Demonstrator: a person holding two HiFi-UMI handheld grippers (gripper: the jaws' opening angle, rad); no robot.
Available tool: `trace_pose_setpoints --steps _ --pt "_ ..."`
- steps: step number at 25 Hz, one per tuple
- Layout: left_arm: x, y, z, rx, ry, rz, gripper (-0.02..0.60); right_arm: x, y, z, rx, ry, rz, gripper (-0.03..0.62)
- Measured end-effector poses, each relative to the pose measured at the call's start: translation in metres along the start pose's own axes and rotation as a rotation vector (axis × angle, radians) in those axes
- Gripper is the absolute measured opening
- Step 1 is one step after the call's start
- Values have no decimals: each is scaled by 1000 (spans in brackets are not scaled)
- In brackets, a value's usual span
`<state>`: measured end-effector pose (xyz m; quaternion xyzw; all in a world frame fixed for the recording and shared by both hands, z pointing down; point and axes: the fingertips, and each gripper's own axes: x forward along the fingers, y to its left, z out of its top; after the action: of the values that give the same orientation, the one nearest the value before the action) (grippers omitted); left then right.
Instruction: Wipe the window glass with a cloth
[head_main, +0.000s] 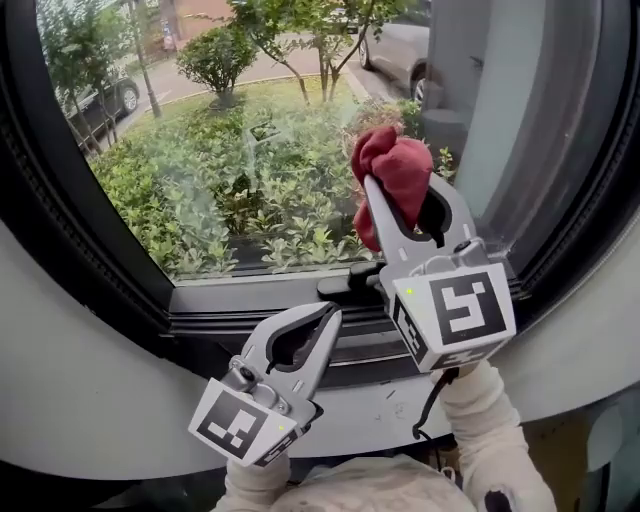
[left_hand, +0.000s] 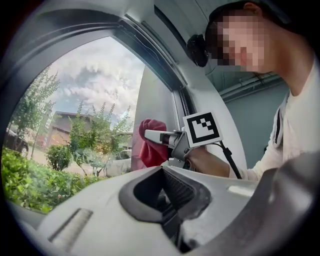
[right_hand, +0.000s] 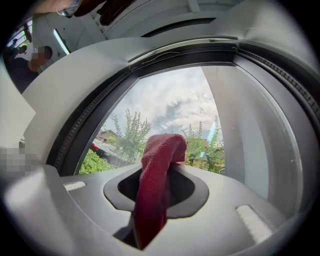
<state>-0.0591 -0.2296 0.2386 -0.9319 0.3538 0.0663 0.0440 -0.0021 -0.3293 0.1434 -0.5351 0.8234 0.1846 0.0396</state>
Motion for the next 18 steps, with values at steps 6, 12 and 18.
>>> trace_pose_setpoints --steps 6,12,18 --pt "-33 25 4 -7 -18 40 0 20 48 13 -48 -25 42 126" --pt "-44 29 -4 -19 -9 48 0 16 55 -4 -54 -19 21 126" --pt "-44 26 -12 -41 15 43 0 11 65 -18 -56 -27 14 124"
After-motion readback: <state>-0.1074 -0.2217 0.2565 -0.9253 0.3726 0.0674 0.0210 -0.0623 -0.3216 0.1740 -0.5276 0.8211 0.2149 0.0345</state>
